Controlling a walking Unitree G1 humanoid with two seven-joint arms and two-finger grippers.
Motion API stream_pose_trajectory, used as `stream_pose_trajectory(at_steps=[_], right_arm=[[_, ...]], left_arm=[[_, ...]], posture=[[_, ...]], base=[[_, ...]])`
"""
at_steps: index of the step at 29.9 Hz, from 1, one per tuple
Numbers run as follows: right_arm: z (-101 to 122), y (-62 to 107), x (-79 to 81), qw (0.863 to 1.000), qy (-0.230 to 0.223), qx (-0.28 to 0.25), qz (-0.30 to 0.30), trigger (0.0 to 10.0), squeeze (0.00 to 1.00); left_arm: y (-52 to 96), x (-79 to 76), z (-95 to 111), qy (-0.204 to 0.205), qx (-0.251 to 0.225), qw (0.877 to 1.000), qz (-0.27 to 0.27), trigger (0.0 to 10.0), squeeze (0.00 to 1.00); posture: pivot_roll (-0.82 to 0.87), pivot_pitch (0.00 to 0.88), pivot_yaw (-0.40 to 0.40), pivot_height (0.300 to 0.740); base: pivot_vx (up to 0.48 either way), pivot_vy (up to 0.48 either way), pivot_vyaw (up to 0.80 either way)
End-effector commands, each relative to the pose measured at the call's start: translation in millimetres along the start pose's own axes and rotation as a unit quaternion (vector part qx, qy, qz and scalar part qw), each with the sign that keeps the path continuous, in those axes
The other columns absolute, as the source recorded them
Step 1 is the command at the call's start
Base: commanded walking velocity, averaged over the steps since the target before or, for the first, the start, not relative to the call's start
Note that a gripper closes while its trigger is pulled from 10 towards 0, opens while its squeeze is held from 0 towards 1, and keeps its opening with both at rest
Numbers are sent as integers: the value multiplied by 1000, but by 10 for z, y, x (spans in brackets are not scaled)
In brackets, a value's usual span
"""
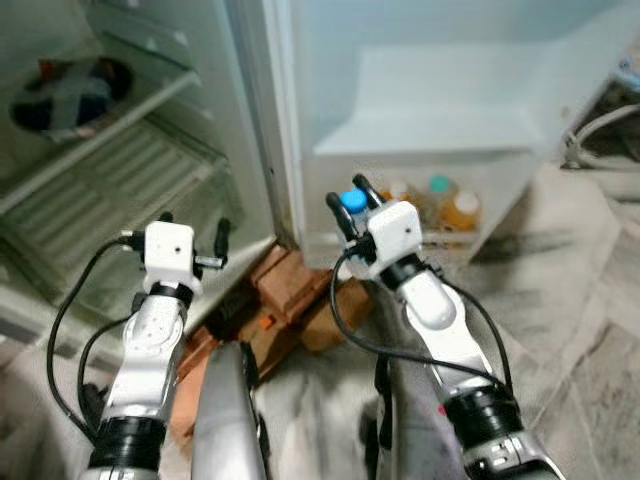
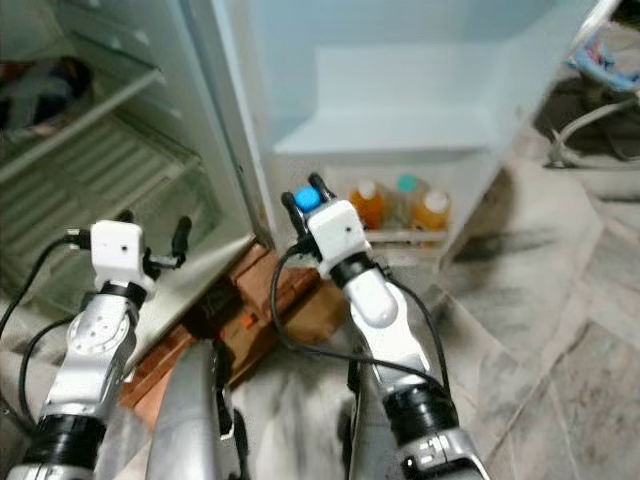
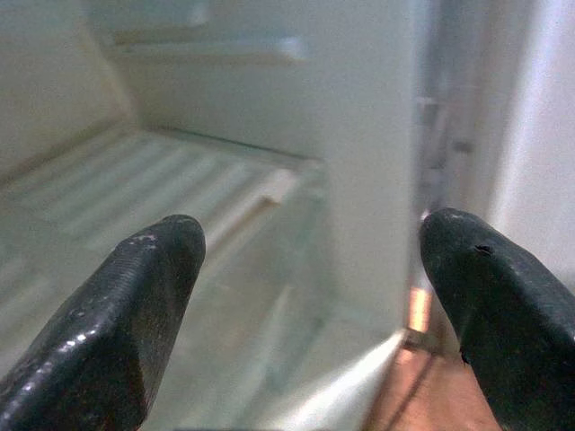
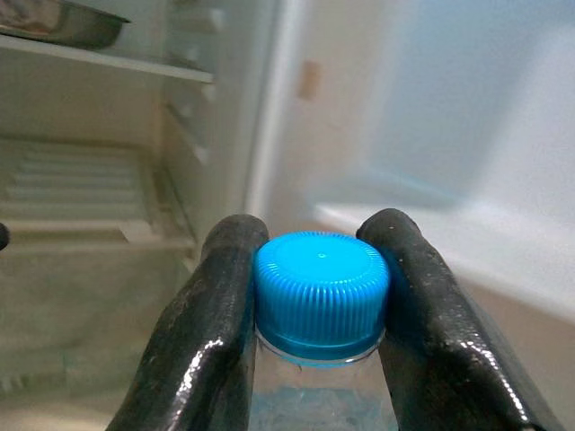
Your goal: Restocking fridge
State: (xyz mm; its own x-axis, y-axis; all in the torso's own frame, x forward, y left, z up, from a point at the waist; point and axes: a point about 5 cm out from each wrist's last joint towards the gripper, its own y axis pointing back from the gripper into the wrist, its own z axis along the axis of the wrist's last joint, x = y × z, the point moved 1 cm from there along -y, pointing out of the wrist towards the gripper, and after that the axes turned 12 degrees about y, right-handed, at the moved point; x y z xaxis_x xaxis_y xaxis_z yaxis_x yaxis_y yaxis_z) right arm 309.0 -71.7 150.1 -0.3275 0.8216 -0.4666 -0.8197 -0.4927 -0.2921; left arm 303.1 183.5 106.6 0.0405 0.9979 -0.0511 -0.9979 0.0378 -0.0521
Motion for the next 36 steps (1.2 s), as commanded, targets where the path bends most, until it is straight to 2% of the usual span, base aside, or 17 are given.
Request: stream_pose_trajectory(at_steps=[1, 15, 21, 28, 31, 35, 36], right_arm=[[97, -38, -17, 1000, 4, -27, -1, 10000, 0], [23, -4, -24, 999, 28, -12, -17, 10000, 0], [-60, -32, -28, 999, 33, -10, -2, 10000, 0], [-136, -216, -182, 999, 45, -15, -2, 10000, 0], [-111, -307, -225, 997, 66, -25, 1, 10000, 0], [72, -524, -249, 996, 65, -66, -3, 10000, 0], [72, -524, -249, 996, 65, -66, -3, 10000, 0]], left_arm=[[12, 17, -30, 2, 7, 1000, 5, 10000, 0], [61, 16, -42, 6, 9, 1000, 4, 10000, 0], [95, 15, -25, 5, 10, 1000, 1, 10000, 0], [191, 43, 0, 1, 14, 1000, -1, 10000, 0], [247, 56, 26, 0, 13, 1000, 0, 10000, 0], [321, 104, 52, -7, 18, 1000, 7, 10000, 0], [321, 104, 52, -7, 18, 1000, 7, 10000, 0]], posture=[[13, 162, 20, 547], [24, 178, 19, 547], [52, 204, 19, 547], [92, 244, 13, 547], [118, 269, 10, 547], [141, 290, 11, 547], [141, 290, 11, 547]], base=[[0, 0, 0], [0, 0, 0], [0, 0, 0], [0, 0, 0], [0, 0, 0], [0, 0, 0], [0, 0, 0]])
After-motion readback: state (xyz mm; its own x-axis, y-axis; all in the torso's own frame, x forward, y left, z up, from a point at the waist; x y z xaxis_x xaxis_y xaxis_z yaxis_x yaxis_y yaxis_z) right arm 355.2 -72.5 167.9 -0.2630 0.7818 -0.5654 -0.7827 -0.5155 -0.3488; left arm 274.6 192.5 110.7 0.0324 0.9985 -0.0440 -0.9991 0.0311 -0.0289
